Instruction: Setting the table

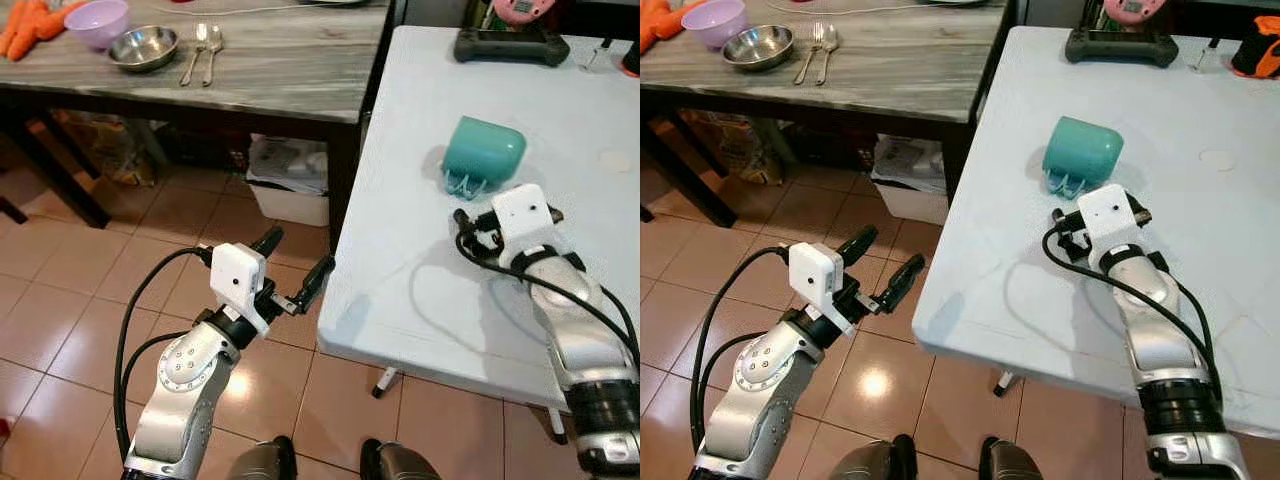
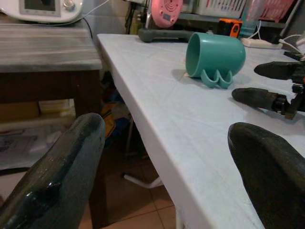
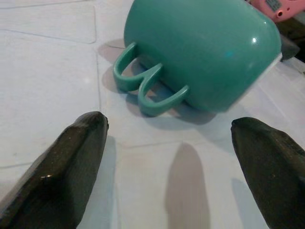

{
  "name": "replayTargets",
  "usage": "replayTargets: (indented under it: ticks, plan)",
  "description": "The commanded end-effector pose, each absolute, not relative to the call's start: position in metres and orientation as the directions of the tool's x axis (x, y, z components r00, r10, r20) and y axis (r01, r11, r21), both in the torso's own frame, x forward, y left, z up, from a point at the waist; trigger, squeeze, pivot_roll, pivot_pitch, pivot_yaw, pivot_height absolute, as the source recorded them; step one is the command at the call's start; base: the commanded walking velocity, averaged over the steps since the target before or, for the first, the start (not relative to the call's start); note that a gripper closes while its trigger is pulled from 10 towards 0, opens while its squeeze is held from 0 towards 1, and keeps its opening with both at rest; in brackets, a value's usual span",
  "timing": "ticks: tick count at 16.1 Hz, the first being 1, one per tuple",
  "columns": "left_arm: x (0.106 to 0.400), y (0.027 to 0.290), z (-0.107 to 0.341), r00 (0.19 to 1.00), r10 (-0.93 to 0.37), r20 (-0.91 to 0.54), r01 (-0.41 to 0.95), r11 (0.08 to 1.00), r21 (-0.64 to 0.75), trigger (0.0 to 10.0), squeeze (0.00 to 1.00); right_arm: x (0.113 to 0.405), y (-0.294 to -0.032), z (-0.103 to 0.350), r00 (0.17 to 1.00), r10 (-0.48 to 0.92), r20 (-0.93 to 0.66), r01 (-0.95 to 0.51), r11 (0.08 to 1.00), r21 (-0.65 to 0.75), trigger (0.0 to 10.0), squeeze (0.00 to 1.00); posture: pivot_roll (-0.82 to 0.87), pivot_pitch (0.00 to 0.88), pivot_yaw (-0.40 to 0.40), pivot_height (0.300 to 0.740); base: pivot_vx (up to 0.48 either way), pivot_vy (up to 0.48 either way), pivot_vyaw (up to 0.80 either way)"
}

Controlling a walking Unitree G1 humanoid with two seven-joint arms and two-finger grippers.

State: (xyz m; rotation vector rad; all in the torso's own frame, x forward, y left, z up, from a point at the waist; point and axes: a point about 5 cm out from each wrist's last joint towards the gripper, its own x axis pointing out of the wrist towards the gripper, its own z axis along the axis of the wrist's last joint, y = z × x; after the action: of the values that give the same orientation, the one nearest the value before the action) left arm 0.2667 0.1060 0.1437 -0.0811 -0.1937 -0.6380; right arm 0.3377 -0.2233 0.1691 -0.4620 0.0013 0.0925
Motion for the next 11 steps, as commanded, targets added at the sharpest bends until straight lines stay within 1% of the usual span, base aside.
replayTargets:
  ticks: [1, 2, 3, 4, 5, 7, 9, 10, 11]
  plan:
    - [0.267, 0.108, 0.143, 0.784, -0.589, 0.197, 0.602, 0.799, -0.005, 10.0, 0.0, 0.335, -0.209, 0.167, 0.988, 0.154, -0.028, -0.152, 0.906, -0.396, 10.0, 0.76, -0.15, 0.195, 0.075, 0.74, 0.0, 0.0, 0.0]
    - [0.267, 0.108, 0.144, 0.782, -0.589, 0.201, 0.602, 0.798, -0.003, 10.0, 0.0, 0.336, -0.189, 0.175, 0.974, 0.228, 0.002, -0.21, 0.899, -0.385, 10.0, 0.61, -0.15, 0.195, 0.073, 0.74, 0.0, 0.0, 0.0]
    - [0.268, 0.108, 0.145, 0.782, -0.588, 0.206, 0.601, 0.799, -0.003, 10.0, 0.0, 0.338, -0.179, 0.181, 0.966, 0.257, 0.028, -0.225, 0.89, -0.397, 10.0, 0.4, -0.15, 0.194, 0.073, 0.74, 0.0, 0.0, 0.0]
    - [0.268, 0.108, 0.145, 0.783, -0.585, 0.209, 0.599, 0.8, -0.005, 10.0, 0.0, 0.34, -0.175, 0.186, 0.962, 0.268, 0.048, -0.225, 0.882, -0.413, 10.0, 0.24, -0.15, 0.194, 0.07, 0.74, 0.0, 0.0, 0.0]
    - [0.27, 0.108, 0.149, 0.792, -0.569, 0.221, 0.589, 0.808, -0.027, 10.0, 0.0, 0.345, -0.166, 0.201, 0.948, 0.297, 0.111, -0.209, 0.848, -0.487, 10.0, 0.0, -0.14, 0.191, 0.063, 0.74, 0.0, 0.0, 0.0]
    - [0.274, 0.111, 0.155, 0.824, -0.515, 0.235, 0.535, 0.844, -0.028, 10.0, 0.0, 0.349, -0.166, 0.21, 0.947, 0.27, 0.174, -0.171, 0.882, -0.439, 10.0, 0.0, -0.13, 0.186, 0.051, 0.74, 0.0, 0.0, 0.0]
    - [0.282, 0.122, 0.158, 0.889, -0.389, 0.24, 0.401, 0.916, 0.0, 10.0, 0.0, 0.341, -0.166, 0.21, 0.949, 0.221, 0.226, -0.122, 0.916, -0.383, 10.0, 0.0, -0.12, 0.177, 0.042, 0.74, 0.0, 0.0, 0.0]
    - [0.284, 0.124, 0.158, 0.901, -0.361, 0.239, 0.371, 0.929, 0.005, 10.0, 0.0, 0.339, -0.165, 0.208, 0.946, 0.215, 0.241, -0.114, 0.921, -0.373, 10.0, 0.0, -0.12, 0.173, 0.043, 0.74, 0.0, 0.0, 0.0]
    - [0.285, 0.128, 0.157, 0.917, -0.323, 0.236, 0.336, 0.942, -0.015, 10.0, 0.0, 0.335, -0.163, 0.203, 0.952, 0.193, 0.236, -0.104, 0.934, -0.343, 10.0, 0.0, -0.13, 0.17, 0.043, 0.74, 0.0, 0.0, -0.44]
